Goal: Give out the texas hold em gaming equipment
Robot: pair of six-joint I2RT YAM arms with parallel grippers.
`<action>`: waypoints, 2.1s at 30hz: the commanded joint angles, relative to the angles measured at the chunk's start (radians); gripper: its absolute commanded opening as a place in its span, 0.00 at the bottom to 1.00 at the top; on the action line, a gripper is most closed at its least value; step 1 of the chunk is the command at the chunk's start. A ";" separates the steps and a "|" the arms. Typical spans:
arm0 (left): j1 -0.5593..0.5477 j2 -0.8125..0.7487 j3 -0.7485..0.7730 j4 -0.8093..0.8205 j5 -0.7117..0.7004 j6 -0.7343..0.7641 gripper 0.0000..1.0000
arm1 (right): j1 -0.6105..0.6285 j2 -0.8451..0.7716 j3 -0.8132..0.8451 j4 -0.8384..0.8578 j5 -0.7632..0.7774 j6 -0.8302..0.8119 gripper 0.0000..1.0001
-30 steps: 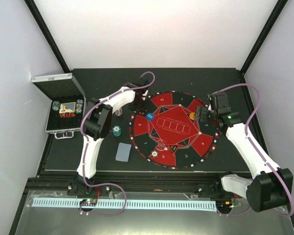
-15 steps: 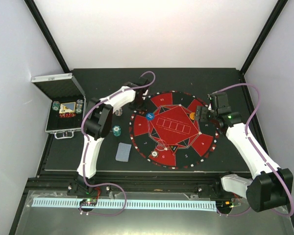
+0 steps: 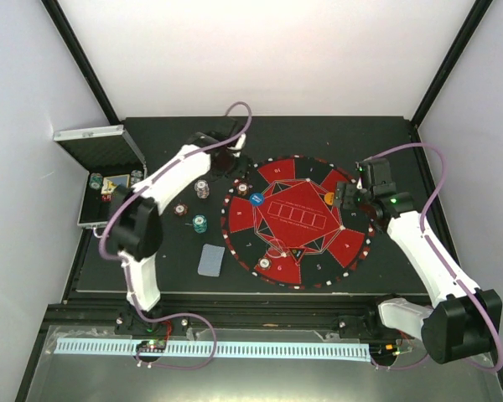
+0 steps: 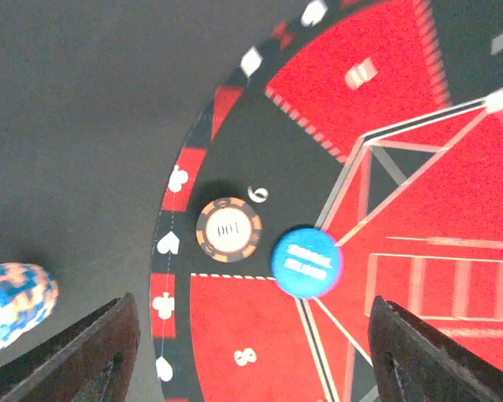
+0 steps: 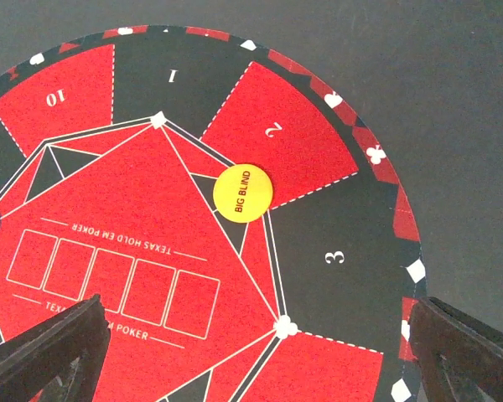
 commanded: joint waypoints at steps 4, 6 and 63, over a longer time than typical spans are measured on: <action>0.038 -0.421 -0.322 0.060 -0.068 -0.075 0.84 | -0.004 -0.042 0.011 -0.008 0.018 0.003 0.98; 0.088 -0.513 -0.453 0.078 -0.053 -0.128 0.84 | -0.004 -0.046 0.006 -0.007 0.016 0.005 0.98; 0.391 -0.130 -0.574 0.211 -0.067 -0.014 0.43 | -0.004 0.005 0.036 -0.002 -0.013 -0.003 0.98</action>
